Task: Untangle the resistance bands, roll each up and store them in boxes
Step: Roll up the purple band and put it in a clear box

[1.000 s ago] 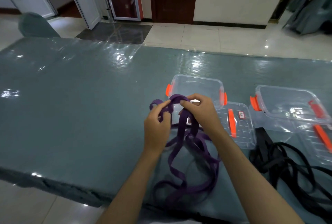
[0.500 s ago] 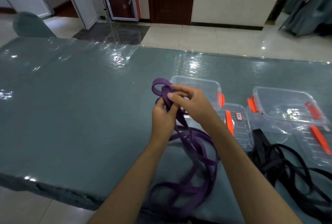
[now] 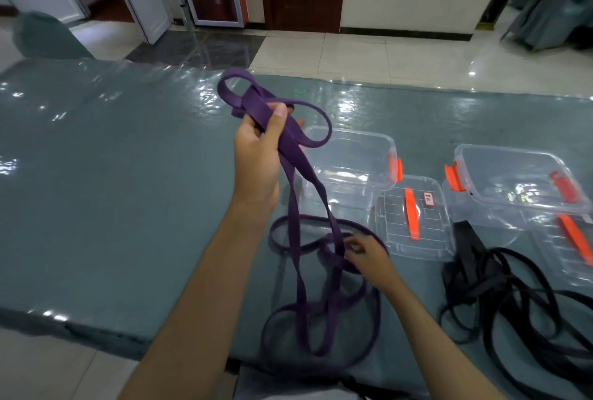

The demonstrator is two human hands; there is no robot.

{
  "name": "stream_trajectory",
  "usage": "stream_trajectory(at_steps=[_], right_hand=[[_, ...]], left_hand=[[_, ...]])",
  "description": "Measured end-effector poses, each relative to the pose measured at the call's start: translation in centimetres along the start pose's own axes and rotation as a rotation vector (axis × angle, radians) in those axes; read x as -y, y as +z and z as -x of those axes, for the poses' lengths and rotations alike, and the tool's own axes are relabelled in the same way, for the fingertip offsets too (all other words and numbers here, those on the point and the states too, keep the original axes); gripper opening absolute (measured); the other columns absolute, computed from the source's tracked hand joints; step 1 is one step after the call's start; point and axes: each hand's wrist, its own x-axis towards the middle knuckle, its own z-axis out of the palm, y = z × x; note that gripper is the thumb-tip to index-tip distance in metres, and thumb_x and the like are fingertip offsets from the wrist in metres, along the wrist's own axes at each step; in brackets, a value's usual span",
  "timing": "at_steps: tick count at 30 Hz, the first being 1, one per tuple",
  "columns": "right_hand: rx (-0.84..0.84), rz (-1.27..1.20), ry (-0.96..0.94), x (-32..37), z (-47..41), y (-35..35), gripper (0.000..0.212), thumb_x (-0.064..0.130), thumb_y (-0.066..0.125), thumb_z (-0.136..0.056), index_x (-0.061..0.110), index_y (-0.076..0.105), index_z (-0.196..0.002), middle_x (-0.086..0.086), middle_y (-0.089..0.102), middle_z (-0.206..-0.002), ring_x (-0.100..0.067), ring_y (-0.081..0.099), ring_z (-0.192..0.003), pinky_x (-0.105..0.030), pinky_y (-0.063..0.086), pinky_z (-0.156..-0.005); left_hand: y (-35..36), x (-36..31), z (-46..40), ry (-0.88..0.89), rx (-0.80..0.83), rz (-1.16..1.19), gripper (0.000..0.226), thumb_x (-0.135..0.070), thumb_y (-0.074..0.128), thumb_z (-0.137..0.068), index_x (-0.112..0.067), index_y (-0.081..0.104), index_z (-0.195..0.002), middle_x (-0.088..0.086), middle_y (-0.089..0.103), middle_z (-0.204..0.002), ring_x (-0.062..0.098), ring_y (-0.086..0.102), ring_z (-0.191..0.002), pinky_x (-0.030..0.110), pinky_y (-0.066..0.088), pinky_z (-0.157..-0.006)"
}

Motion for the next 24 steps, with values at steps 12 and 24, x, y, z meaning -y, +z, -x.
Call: stream_trajectory(at_steps=[12, 24], right_hand=[[0.024, 0.347, 0.062, -5.7, 1.7, 1.4, 0.039, 0.052, 0.065, -0.099, 0.028, 0.075, -0.127, -0.008, 0.045, -0.157, -0.029, 0.035, -0.15, -0.051, 0.033, -0.122], [-0.066, 0.049, -0.087, -4.5, 2.6, 0.9, 0.011, 0.029, 0.076, -0.096, 0.02, 0.076, -0.102, 0.0, 0.055, -0.135, -0.018, 0.057, -0.121, -0.036, 0.05, -0.108]], left_hand=[[-0.7, -3.0, -0.4, 0.042, -0.085, -0.039, 0.013, -0.01, 0.057, -0.108, -0.003, 0.061, -0.118, 0.018, 0.071, -0.111, 0.033, 0.074, -0.103, 0.052, 0.059, -0.101], [-0.7, -4.8, -0.7, 0.087, -0.146, -0.059, 0.009, -0.012, 0.057, -0.108, -0.009, 0.061, -0.116, 0.006, 0.072, -0.101, 0.018, 0.074, -0.093, 0.051, 0.06, -0.098]])
